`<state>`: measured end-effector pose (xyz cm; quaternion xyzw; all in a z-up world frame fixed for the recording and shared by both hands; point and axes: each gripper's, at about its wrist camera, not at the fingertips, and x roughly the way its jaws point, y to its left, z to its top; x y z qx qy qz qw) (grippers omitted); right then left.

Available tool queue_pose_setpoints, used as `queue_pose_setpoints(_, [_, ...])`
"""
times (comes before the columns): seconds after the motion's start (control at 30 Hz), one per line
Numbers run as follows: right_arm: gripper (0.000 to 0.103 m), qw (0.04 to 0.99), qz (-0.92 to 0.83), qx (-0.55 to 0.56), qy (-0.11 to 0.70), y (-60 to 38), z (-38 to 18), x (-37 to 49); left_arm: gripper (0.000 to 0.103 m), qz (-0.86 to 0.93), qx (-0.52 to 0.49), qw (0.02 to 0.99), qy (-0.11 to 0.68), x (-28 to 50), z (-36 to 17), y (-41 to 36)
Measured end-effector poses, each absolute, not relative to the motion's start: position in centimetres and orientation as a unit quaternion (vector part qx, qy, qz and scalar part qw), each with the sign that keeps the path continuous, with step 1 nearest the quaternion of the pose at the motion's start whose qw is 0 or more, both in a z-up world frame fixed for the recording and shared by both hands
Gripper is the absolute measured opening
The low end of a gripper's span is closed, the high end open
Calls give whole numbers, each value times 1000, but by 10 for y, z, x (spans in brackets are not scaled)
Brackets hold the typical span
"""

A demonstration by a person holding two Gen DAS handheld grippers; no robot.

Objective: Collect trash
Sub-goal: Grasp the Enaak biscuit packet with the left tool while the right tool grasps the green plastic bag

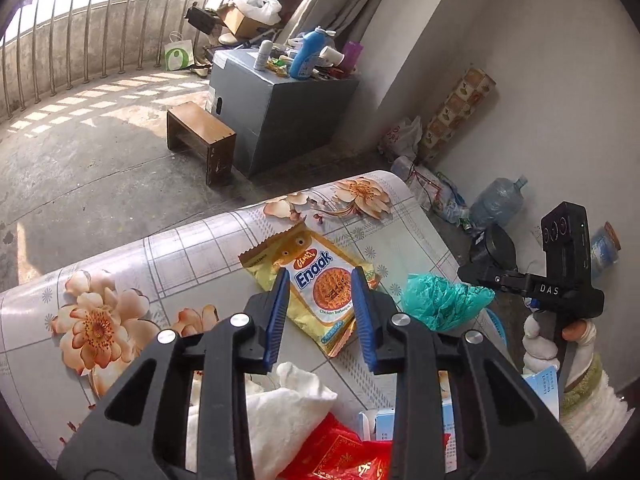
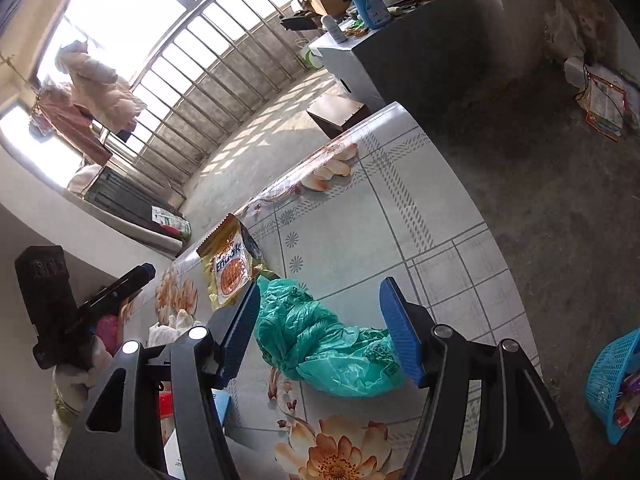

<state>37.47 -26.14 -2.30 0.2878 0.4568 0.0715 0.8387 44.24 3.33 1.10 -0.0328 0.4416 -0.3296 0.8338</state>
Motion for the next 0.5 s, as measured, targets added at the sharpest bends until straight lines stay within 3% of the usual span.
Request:
queue_pose_setpoints(0.4, [59, 822, 135, 293, 470, -250, -45, 382, 14, -381, 22, 788, 483, 466, -55, -6])
queue_pose_setpoints(0.5, [57, 808, 161, 309, 475, -242, -48, 381, 2, -394, -21, 775, 494, 459, -62, -1])
